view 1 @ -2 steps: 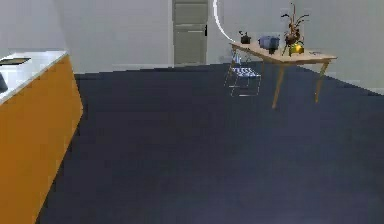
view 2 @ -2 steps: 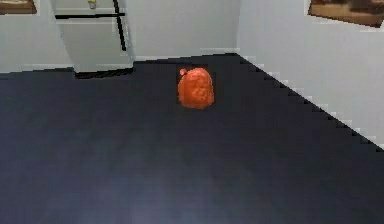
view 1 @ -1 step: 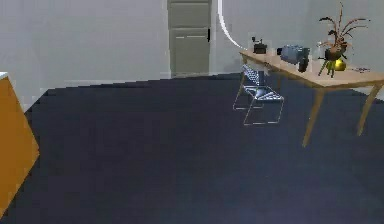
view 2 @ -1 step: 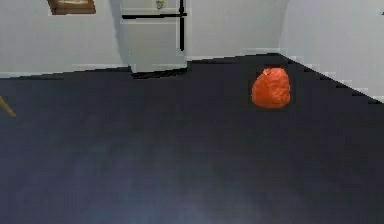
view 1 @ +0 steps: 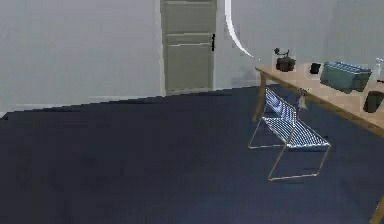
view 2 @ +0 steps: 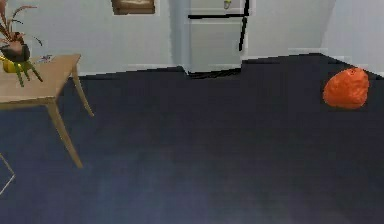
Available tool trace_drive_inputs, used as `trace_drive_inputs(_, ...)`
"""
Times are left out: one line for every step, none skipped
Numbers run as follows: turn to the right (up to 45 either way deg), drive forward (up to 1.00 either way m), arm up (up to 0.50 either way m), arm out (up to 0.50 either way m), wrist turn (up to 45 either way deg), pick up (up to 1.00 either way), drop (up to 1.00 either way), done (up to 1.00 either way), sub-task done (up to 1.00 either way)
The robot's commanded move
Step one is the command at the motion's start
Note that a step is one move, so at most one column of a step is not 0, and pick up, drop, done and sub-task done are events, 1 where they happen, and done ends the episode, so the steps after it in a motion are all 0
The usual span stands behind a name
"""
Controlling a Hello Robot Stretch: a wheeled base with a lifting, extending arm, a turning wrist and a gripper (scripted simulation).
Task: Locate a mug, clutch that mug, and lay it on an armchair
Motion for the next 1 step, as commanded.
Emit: trace_drive_inputs(0.0,1.0,0.0,0.0,0.0,0.0,0.0,0.0,0.0)
